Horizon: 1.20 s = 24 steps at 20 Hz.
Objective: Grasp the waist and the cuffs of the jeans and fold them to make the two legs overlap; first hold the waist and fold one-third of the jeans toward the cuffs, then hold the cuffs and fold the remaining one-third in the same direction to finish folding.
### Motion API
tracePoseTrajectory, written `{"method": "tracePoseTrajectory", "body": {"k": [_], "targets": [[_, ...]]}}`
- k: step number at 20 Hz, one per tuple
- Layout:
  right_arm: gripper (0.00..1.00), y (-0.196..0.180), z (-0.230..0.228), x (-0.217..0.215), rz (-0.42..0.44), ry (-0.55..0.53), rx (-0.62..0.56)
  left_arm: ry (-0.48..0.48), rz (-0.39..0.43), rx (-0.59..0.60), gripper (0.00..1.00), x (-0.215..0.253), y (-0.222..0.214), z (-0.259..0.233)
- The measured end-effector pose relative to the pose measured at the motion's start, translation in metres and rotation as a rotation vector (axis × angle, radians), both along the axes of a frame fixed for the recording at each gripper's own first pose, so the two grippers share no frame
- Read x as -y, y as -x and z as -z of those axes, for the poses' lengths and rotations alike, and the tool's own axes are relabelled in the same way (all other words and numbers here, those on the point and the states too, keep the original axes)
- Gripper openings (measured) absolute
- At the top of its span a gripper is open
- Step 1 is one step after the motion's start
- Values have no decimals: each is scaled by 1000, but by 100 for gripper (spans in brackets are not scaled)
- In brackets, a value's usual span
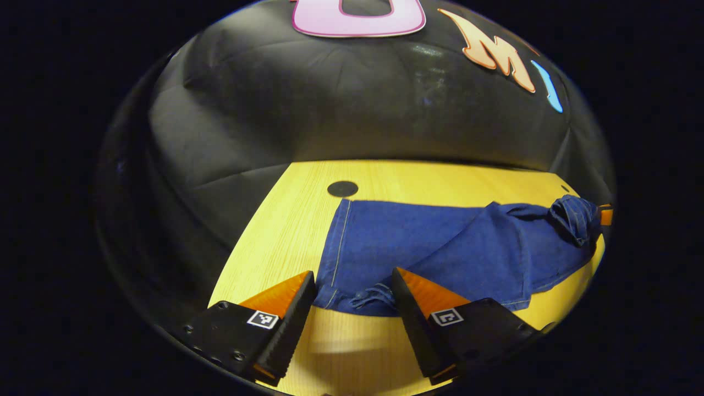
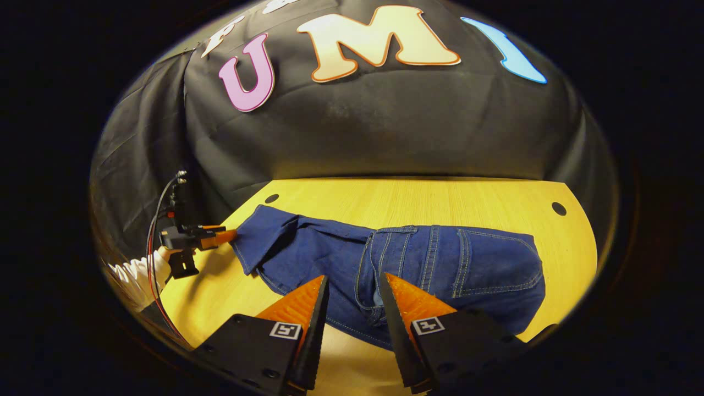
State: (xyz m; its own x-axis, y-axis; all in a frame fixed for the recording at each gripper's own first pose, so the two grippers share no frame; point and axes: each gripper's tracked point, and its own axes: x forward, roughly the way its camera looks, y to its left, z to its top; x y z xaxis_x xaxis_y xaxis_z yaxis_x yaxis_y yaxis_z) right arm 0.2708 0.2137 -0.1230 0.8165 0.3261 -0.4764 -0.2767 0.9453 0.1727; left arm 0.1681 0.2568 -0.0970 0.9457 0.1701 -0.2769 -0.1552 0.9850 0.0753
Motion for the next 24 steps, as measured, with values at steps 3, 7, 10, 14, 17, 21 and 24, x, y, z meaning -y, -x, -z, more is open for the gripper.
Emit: {"method": "tracePoseTrajectory", "body": {"k": [3,7,10,14,17,21,24], "targets": [[52,6,-3,13,26,10,-1,91,-15,36,91,5,-1,2],[59,14,-3,18,48,-12,-13,93,-3,44,93,13,-3,5],[52,18,-6,21,63,-15,-11,118,36,40,64,27,-5,4],[52,22,-13,27,80,-26,0,134,33,43,22,35,-7,0],[52,28,-17,35,90,-20,3,193,9,46,9,39,-10,-8],[52,41,-23,51,115,-30,0,302,62,115,2,74,-5,-44],[59,54,-27,70,135,-43,-10,334,109,175,2,110,4,-88]]}}
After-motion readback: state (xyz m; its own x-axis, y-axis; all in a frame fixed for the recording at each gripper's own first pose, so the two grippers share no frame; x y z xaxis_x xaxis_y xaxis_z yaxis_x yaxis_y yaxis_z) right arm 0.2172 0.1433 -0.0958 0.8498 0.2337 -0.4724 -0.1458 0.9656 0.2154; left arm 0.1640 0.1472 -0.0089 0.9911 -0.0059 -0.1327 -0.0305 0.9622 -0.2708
